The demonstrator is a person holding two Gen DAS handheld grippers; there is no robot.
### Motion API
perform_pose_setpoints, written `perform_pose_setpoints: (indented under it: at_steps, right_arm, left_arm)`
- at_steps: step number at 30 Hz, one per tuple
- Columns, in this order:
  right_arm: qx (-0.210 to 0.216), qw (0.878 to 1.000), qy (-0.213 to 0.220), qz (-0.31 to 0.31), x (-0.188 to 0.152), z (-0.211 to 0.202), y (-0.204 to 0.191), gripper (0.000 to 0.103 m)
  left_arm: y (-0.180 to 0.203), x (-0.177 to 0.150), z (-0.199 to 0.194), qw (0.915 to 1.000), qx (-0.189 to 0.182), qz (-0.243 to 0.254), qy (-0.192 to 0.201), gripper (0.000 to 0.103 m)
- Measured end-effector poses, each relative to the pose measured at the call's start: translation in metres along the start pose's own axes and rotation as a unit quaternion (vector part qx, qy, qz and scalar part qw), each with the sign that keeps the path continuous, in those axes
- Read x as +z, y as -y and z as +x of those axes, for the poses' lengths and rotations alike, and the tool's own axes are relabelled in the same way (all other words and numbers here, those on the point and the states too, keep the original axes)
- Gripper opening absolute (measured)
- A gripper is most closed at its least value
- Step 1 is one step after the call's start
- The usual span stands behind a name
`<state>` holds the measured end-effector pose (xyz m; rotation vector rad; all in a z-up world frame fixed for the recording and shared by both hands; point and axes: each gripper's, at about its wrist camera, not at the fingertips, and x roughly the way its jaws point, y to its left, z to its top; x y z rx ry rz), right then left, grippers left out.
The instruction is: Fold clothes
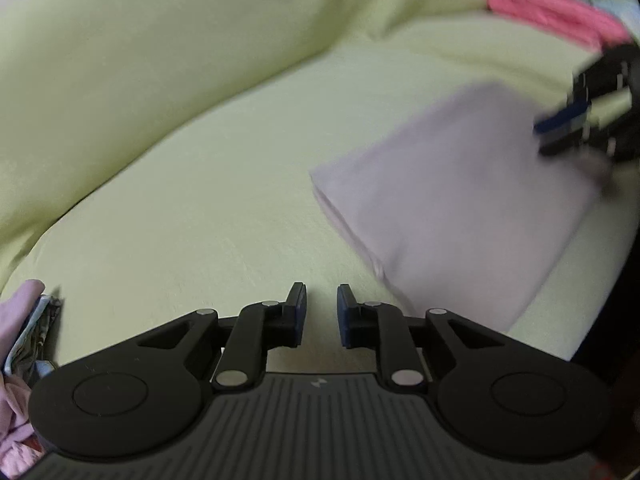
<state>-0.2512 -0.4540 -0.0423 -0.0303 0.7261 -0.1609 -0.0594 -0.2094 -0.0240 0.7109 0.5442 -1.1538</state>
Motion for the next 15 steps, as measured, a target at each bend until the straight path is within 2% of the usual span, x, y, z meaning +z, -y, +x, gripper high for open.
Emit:
perform_pose_setpoints:
  at_steps: [3, 7, 11, 15]
  right_arm:
    - [0.004, 1.0, 0.016, 0.008, 0.009, 0.005, -0.001, 0.018]
    - [0.01, 1.0, 0.025, 0.008, 0.022, 0.025, 0.003, 0.019]
    - [0.011, 1.0, 0.014, 0.023, 0.022, 0.047, 0.021, 0.019]
    - [-0.017, 0.998, 0.007, 0.062, 0.006, 0.041, 0.057, 0.023]
  left_arm:
    - [0.003, 0.019, 0.005, 0.9992, -0.025, -0.011, 0.03, 0.022]
    - [0.014, 0.046, 0.038, 0.9976, -0.051, -0.002, 0.047, 0.023]
    - [0.011, 0.043, 0.067, 0.9983, -0.051, 0.002, 0.026, 0.024]
    - [0.008, 0.05, 0.071, 0.9982, -0.053, -0.004, 0.027, 0.028]
